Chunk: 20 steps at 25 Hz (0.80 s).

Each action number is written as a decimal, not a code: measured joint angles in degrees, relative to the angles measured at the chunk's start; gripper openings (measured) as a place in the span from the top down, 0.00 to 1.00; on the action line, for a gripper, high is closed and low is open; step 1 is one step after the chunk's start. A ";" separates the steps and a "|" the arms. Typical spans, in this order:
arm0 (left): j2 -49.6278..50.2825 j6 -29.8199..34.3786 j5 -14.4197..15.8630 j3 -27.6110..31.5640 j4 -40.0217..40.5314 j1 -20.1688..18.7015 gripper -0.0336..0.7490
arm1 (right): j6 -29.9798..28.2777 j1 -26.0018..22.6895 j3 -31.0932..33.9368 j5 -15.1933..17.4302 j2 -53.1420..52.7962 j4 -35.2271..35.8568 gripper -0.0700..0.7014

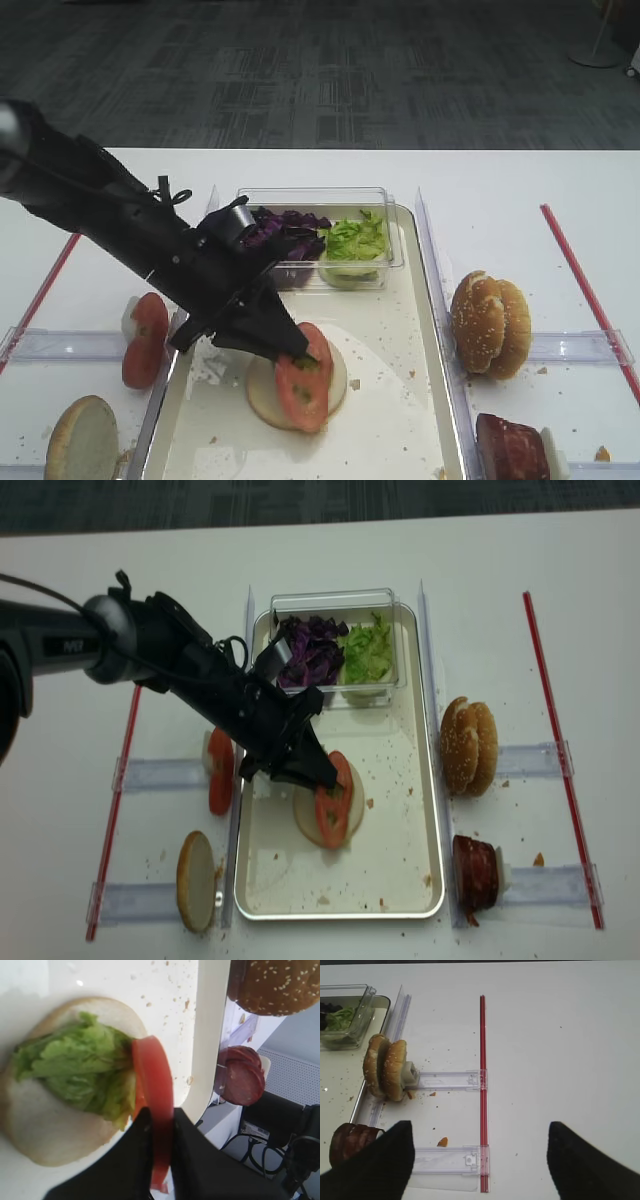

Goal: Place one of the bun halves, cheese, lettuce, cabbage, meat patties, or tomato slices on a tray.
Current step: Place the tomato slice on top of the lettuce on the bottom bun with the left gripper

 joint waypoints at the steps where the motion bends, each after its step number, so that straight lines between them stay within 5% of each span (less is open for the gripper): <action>1: 0.25 0.09 0.00 0.00 0.00 0.00 0.89 | 0.00 0.00 0.00 0.00 0.00 0.00 0.17; 20: 0.71 2.25 -0.57 0.00 0.00 0.00 0.89 | 0.00 0.00 0.00 0.00 0.00 0.00 0.17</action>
